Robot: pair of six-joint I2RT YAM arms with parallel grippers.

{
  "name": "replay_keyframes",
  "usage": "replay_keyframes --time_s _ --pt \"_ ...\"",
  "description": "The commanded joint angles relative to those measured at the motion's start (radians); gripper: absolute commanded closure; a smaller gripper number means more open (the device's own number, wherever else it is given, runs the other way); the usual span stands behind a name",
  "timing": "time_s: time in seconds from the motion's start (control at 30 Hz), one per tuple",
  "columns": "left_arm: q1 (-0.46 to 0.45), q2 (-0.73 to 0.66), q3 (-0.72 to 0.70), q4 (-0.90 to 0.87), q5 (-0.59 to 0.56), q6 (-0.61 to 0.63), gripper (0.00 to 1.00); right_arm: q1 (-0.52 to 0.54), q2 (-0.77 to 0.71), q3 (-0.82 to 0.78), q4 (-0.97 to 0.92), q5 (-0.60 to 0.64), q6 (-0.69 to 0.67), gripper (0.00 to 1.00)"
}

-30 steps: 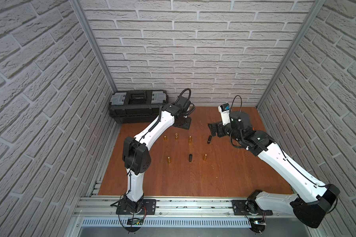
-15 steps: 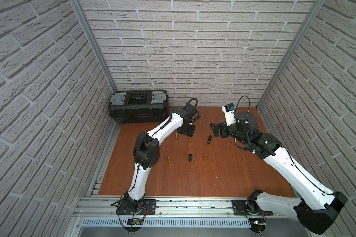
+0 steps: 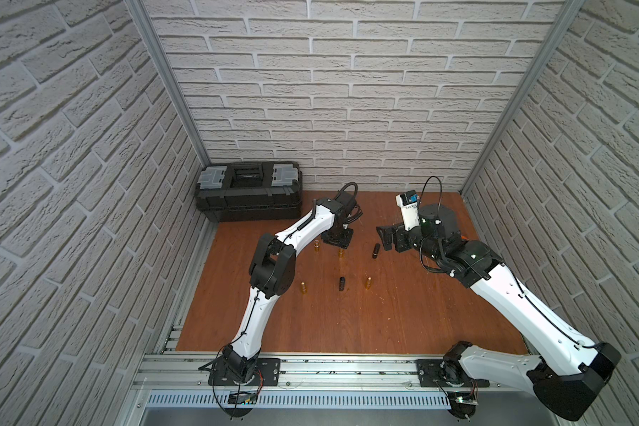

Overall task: Open the lipstick cap
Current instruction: Pick up the lipstick at the center of the board.

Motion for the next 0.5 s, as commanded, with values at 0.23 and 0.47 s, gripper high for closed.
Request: replay_keyframes --time_s 0.23,0.47 --pt "-0.023 0.049 0.067 -0.032 0.006 0.005 0.54 0.0 -0.014 -0.05 0.042 0.032 -0.006 0.0" --pt "-0.028 0.047 0.052 -0.013 0.002 0.003 0.54 0.001 0.022 -0.031 0.03 0.027 -0.011 0.01"
